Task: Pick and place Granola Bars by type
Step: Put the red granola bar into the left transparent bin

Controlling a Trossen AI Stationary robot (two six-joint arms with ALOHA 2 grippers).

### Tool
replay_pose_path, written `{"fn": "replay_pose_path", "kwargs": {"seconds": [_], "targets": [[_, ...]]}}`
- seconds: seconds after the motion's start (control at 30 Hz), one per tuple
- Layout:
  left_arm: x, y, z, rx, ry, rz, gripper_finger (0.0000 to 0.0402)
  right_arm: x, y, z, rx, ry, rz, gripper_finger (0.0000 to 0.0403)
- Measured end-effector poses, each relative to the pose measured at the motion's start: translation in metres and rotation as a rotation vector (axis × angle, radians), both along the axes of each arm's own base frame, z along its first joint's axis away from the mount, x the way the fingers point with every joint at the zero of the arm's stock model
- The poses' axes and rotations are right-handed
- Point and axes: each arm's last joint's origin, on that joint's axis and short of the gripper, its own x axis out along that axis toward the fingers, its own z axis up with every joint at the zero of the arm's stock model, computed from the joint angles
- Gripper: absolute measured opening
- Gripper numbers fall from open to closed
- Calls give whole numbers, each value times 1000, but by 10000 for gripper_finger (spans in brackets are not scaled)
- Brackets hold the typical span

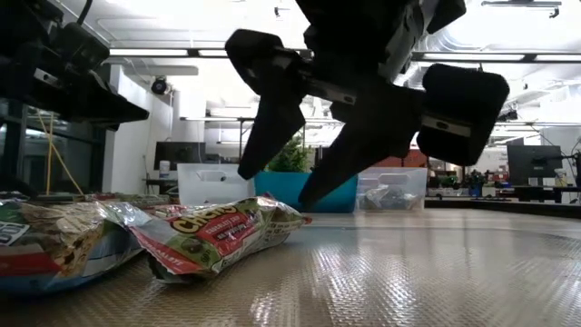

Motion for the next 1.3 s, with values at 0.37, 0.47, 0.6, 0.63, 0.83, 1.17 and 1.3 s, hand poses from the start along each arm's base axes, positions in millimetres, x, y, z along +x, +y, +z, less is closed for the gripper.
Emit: {"fn": "replay_pose_path", "kwargs": {"seconds": [0.37,0.47,0.6,0.63,0.83,1.17,1.3], "targets": [[0,0,0,0,0,0,1,7,1,-14,-8,-24,27,202],[0,0,0,0,0,-1,1,8,1,-14,1,-34,29,201],[0,0,0,0,0,-1,1,9,-1,-16,9,-29,30,201],[0,0,0,0,0,-2,1,9,-1,-16,11,-27,31,201],[0,0,0,0,0,-1,1,12,-8,-20,37,-8,1,201],[0,0,0,0,1,-1,1,14,-18,-28,108,57,-29,160],[0,0,0,0,0,-1,1,14,-18,-32,124,81,-29,139]]}}
